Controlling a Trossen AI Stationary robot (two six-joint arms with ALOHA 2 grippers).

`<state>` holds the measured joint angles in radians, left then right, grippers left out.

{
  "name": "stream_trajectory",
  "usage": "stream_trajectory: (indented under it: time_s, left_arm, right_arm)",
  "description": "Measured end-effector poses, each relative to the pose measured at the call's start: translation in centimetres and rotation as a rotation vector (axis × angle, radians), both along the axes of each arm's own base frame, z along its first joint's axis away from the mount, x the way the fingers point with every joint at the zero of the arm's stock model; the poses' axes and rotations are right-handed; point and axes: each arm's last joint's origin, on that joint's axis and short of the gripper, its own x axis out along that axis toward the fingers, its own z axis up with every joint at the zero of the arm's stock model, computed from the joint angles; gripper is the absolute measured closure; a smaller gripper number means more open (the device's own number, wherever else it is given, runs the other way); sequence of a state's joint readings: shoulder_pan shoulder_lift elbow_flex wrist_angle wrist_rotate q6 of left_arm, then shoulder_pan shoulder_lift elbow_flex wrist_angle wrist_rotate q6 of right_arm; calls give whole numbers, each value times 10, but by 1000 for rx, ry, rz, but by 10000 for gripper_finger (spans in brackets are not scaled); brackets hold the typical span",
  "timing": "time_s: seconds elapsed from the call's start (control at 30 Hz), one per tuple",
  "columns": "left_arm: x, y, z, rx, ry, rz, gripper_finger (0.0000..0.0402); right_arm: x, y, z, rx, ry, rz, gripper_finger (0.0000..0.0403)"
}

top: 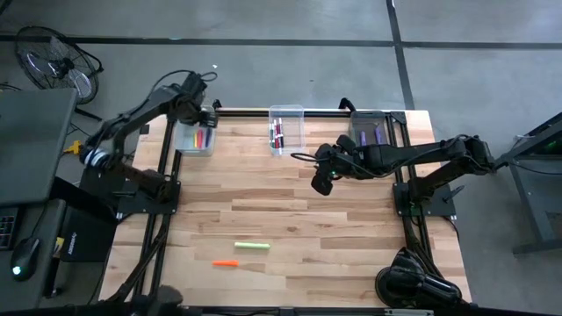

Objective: Pick & Place Markers
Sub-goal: Put the light green highlighter pen into the black bin

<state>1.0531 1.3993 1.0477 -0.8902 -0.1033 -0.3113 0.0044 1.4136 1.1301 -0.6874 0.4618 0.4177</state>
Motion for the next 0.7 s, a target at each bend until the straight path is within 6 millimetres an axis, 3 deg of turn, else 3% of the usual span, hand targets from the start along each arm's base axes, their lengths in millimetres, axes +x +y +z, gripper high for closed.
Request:
stream_trajectory:
  time_s: [0.2, 0.37, 0.53, 0.7]
  left_arm:
    - [-4, -26, 38, 141, -115, -87, 243]
    - [1, -51, 63, 235, -263, -264, 243]
    - [16, -74, 78, 279, -412, -550, 243]
    - [31, -95, 82, 296, -446, -759, 243]
  right_arm:
    - [1, 0, 1, 6, -18, -8, 206]
    - [1, 0, 1, 15, -30, -19, 206]
    - [2, 0, 1, 21, -36, -14, 206]
    - [2, 1, 1, 44, -42, -11, 206]
